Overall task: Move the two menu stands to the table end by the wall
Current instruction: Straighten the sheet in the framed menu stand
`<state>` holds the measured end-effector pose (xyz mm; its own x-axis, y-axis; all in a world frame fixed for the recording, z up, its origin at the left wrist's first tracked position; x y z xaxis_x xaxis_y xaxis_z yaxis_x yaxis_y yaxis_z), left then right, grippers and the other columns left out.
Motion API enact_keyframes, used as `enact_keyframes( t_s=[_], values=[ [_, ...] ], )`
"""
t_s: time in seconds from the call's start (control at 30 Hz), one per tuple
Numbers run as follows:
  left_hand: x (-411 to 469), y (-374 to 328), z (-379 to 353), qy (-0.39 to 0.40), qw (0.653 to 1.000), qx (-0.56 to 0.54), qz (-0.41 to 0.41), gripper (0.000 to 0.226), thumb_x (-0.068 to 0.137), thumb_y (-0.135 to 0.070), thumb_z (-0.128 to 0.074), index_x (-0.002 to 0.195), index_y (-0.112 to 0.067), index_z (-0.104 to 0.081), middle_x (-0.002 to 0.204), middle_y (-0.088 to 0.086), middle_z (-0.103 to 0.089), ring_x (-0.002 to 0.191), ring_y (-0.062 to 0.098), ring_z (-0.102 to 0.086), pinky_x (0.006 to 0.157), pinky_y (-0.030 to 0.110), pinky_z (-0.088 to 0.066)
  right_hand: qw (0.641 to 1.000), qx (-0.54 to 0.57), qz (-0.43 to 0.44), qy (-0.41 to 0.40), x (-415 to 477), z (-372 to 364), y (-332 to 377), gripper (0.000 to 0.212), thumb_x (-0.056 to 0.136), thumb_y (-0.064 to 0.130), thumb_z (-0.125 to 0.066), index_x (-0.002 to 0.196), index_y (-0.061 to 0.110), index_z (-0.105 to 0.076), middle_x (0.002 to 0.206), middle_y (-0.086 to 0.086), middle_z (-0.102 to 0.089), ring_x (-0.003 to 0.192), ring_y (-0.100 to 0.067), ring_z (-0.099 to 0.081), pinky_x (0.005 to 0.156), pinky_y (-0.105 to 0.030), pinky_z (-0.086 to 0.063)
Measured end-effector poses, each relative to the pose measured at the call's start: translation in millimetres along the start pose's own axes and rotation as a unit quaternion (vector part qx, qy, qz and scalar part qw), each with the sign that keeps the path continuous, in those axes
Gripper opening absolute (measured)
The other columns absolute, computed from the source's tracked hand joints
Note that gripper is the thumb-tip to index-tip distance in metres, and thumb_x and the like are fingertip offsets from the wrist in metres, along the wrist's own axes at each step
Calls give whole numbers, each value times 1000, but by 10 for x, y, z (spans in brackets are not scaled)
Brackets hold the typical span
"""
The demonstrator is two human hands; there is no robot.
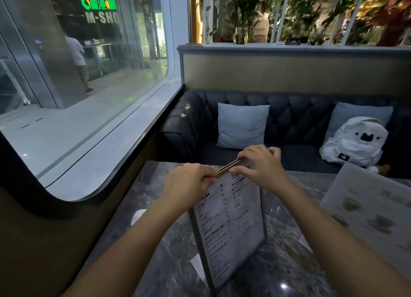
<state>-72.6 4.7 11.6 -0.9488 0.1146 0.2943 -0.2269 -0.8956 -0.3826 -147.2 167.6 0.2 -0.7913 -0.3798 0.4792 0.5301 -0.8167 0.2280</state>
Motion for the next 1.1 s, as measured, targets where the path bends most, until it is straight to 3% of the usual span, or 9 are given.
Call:
enact_keyframes(
  t_s=[0.2,0.33,0.53,0.67,0.87,1.1],
  values=[
    [143,32,-70,-16,1000,12,20,18,85,-31,-59,100,-35,-68,103,-1,-73,95,26,-62,72,32,-45,999,1,-40,-11,-18,80,-93,44,63,73,-50,70,30,-53,77,17,-51,87,-8,-37,69,-26,-7],
    [209,-24,-53,-58,998,25,-11,15,85,-25,-60,94,-30,-71,93,4,-75,88,29,-64,66,28,-33,997,25,-66,-16,-83,107,-148,47,61,73,-51,64,26,-49,70,14,-49,86,-12,-37,68,-27,-8],
    [339,-75,-107,-54,997,43,-30,16,85,-18,-56,90,-27,-69,96,-1,-74,92,26,-63,82,34,-39,993,60,-104,-8,-163,131,-210,50,61,69,-57,55,24,-37,61,13,-43,81,-16,-38,73,-33,-17],
    [384,-73,-113,-56,997,34,-30,15,86,-20,-56,89,-27,-69,95,0,-74,92,27,-63,82,35,-38,992,33,-122,-19,-201,135,-191,51,64,69,-55,54,25,-31,62,9,-45,77,-16,-38,72,-34,-19],
    [366,-77,-97,-63,998,21,-14,14,86,-23,-58,91,-29,-70,97,0,-74,91,28,-63,68,29,-32,988,21,-149,-24,-228,145,-187,52,64,69,-57,56,23,-34,65,6,-47,78,-18,-39,72,-35,-22],
    [380,-68,-149,-72,997,22,-23,15,87,-22,-55,93,-26,-68,101,-2,-72,93,25,-62,67,30,-35,986,17,-162,-27,-265,162,-176,51,65,68,-57,57,23,-34,64,7,-46,80,-19,-40,72,-35,-22]
  ],
)
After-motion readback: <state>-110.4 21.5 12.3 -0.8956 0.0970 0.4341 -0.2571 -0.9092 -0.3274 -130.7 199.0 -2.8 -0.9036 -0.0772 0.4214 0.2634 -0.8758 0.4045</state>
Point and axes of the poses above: each hand's wrist, its own x-axis towards the middle knuckle, its own z-axis out of the back of the hand, y = z × x, the point moved 6 cm from there along x, towards the middle knuckle
